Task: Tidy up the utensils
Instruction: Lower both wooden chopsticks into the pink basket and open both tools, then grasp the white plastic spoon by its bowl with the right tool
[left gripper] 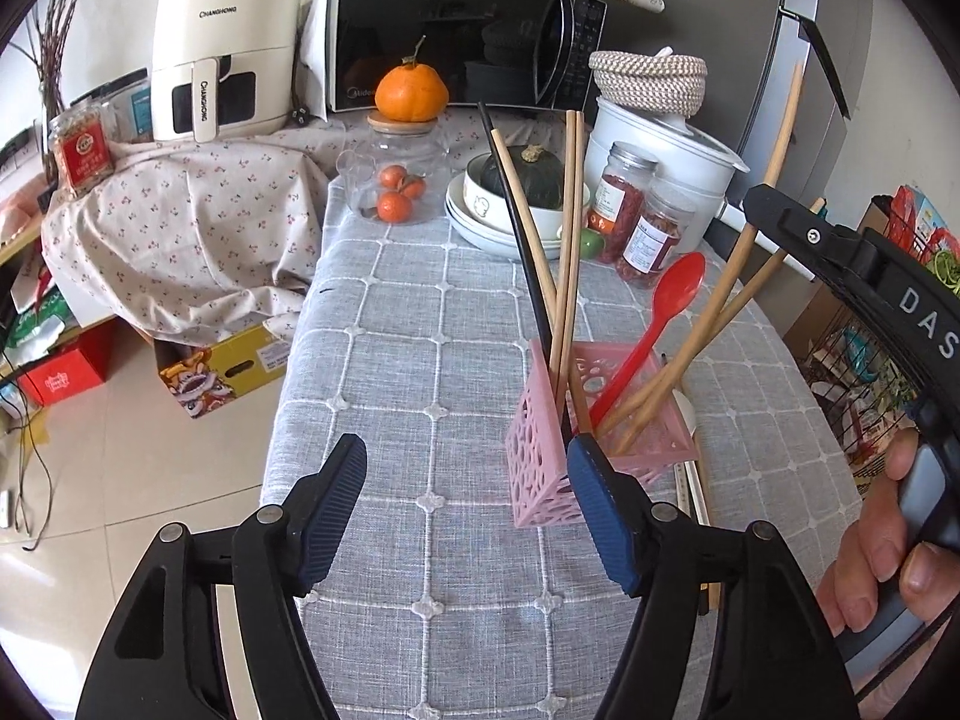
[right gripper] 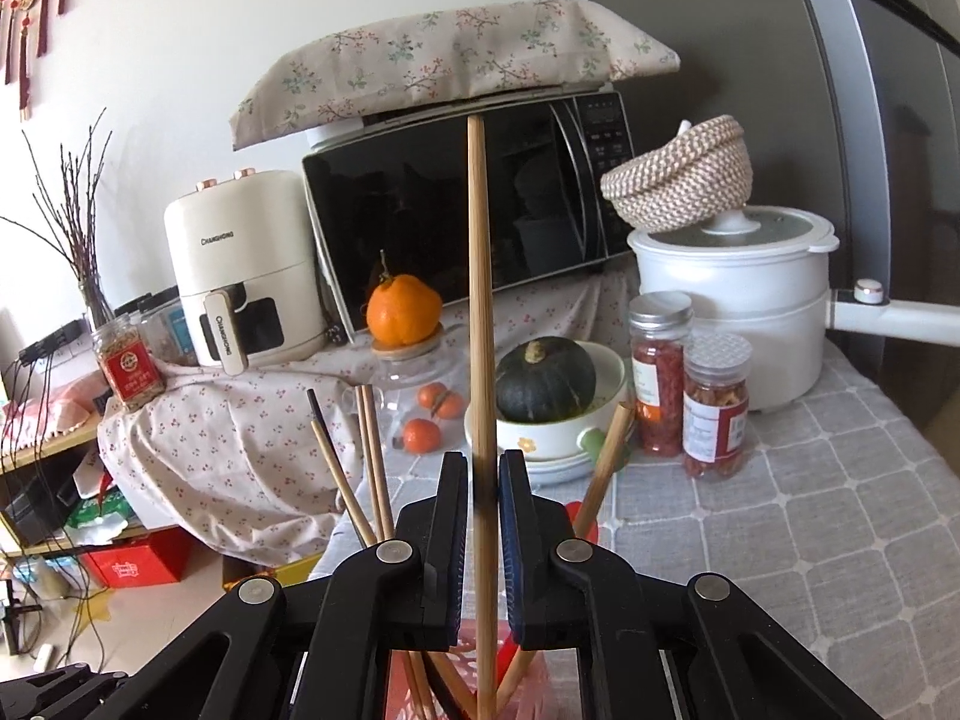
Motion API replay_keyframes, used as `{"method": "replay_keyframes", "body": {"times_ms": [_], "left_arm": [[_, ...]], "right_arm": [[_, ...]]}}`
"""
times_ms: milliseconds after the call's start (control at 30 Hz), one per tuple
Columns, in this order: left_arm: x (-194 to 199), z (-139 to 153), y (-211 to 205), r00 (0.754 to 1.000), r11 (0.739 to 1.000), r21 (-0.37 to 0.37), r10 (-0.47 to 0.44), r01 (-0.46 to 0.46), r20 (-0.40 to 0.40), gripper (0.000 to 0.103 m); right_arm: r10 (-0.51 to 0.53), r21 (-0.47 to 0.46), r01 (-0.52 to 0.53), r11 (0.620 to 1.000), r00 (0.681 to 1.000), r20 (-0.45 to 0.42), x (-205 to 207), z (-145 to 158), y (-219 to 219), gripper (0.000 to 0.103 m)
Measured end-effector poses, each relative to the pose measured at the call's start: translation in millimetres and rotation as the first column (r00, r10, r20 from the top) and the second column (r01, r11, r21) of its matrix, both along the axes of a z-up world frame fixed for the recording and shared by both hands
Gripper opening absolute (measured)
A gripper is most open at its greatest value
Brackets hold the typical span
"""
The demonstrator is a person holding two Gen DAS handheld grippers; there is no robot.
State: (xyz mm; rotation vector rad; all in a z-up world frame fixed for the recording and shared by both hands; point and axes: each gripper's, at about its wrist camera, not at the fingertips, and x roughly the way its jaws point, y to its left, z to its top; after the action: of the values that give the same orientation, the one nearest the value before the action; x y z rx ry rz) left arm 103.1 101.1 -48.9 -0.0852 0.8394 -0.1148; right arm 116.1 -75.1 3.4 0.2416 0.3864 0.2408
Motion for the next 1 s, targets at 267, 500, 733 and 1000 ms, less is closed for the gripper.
{"method": "replay_keyframes", "body": {"times_ms": [267, 500, 733, 1000], "left_arm": [[-3, 4, -13, 1.0, 1.0, 0.01, -0.023, 0.023, 0.011, 0.078], [-5, -2, -21, 1.0, 0.999, 0.016, -0.029, 0.029, -0.008, 0.083], [-3, -16, -39, 0.996, 0.998, 0.022, -0.056, 0.057, -0.063, 0.084], [-4, -26, -49, 0.991, 0.996, 0.035, -0.076, 0.08, -0.113, 0.084]], "right_arm": [[0.045, 0.046, -0.045, 0.998, 0.999, 0.013, -18, 25, -31, 0.048], [0.027, 0.052, -0.023, 0.998, 0.996, -0.079, -15, 21, -77, 0.071], [-0.025, 0.02, 0.033, 0.999, 0.944, -0.329, 12, -28, -114, 0.076], [-0.028, -0.061, -0.008, 0.998, 0.825, -0.565, 44, -91, -113, 0.075]]}}
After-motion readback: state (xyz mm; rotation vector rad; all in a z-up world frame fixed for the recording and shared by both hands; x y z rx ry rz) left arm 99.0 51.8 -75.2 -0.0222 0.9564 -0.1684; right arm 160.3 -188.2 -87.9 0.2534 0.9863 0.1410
